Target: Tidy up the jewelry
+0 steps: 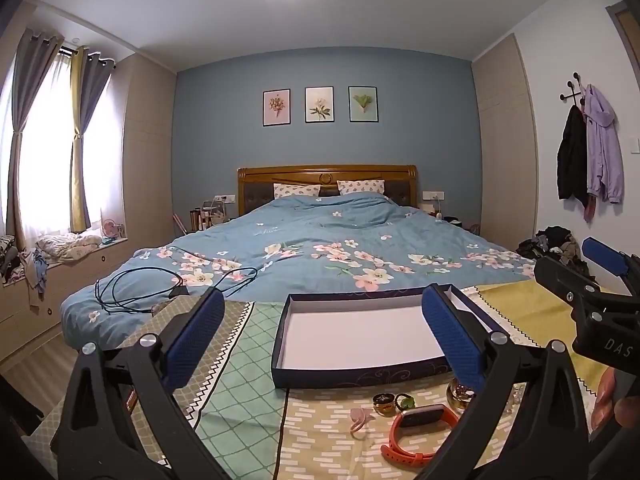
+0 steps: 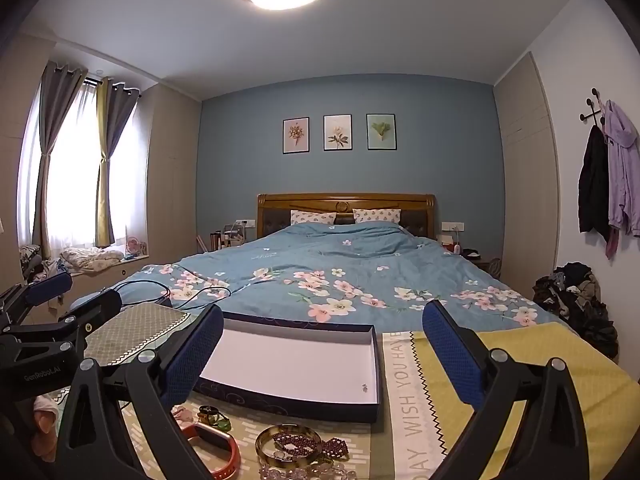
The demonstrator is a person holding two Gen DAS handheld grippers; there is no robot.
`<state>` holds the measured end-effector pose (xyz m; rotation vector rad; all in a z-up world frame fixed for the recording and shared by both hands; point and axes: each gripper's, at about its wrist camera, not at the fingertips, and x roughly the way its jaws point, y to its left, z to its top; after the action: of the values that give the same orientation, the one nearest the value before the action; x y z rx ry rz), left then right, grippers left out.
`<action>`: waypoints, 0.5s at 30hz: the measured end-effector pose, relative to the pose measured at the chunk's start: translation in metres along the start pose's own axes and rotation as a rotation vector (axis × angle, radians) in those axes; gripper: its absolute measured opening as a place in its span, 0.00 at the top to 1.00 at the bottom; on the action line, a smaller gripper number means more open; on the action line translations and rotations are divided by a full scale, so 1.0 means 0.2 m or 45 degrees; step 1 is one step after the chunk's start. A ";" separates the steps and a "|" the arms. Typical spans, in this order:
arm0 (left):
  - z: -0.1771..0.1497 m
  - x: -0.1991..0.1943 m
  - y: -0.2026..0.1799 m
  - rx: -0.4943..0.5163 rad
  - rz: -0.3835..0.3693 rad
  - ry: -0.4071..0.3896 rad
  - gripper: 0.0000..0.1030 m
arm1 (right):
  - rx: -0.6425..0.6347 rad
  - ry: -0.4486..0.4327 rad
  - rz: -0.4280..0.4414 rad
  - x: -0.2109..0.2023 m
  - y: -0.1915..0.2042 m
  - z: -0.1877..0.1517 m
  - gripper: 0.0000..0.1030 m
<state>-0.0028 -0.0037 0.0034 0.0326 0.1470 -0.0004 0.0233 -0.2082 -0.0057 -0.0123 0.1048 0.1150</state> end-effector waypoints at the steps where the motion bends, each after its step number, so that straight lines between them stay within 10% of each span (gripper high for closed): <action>1: 0.00 0.00 0.00 0.000 0.001 0.000 0.06 | 0.000 0.001 0.001 0.00 0.00 0.00 0.06; 15: 0.00 0.00 0.00 0.003 0.005 -0.004 0.06 | -0.005 0.008 0.013 0.00 0.01 -0.01 0.06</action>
<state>-0.0033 -0.0042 0.0039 0.0349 0.1436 0.0036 0.0223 -0.2062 -0.0073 -0.0165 0.1111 0.1250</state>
